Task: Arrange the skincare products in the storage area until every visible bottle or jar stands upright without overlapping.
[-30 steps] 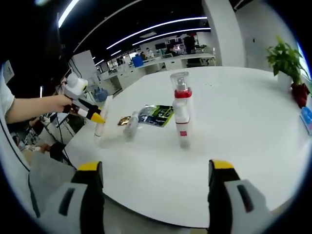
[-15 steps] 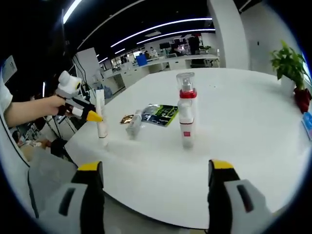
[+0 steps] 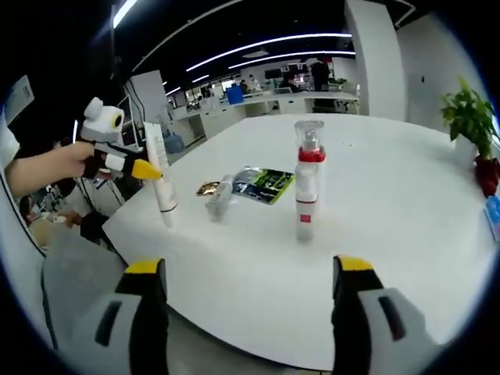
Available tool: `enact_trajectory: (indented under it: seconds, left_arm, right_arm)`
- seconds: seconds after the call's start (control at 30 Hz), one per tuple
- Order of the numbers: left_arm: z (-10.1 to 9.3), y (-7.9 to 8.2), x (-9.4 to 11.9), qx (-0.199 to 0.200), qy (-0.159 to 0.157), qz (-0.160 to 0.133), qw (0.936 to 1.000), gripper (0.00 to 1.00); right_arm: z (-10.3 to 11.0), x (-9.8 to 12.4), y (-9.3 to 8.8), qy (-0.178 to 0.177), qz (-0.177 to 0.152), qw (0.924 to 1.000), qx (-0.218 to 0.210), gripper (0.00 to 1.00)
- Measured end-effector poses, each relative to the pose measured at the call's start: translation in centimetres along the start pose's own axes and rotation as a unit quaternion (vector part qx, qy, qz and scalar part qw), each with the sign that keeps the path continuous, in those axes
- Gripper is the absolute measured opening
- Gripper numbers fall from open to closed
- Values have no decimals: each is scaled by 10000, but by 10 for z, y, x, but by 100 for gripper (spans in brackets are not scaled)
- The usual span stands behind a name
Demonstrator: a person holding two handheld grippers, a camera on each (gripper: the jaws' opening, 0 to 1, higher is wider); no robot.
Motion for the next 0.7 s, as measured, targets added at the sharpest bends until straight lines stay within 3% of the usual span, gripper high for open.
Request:
enact_trajectory:
  seconds: [0.3,0.53,0.7]
  left_arm:
    - [-22,7,8,327,-105,-352,9988,29]
    - [-30,10,12,695,136,-639,9954,29]
    - [-46,10,13,787,107,-706,9943,29]
  right_arm:
    - [5,1,5,39,-62,9998,174,87]
    - [11,1,15,98,-178,9994,284,86]
    - [25,-2,26,251,-334,9988,271,84]
Point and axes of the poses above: the point that each gripper's makers call its tool centre point, and the gripper's own axes: x roughly backward along the fingers, z roughly to its left, y roughly out of its top, the point moved 1 cm from there along x, roughly backward along the fingers, and after that the axes turned 11 degrees about x, right-handed, at the moved point
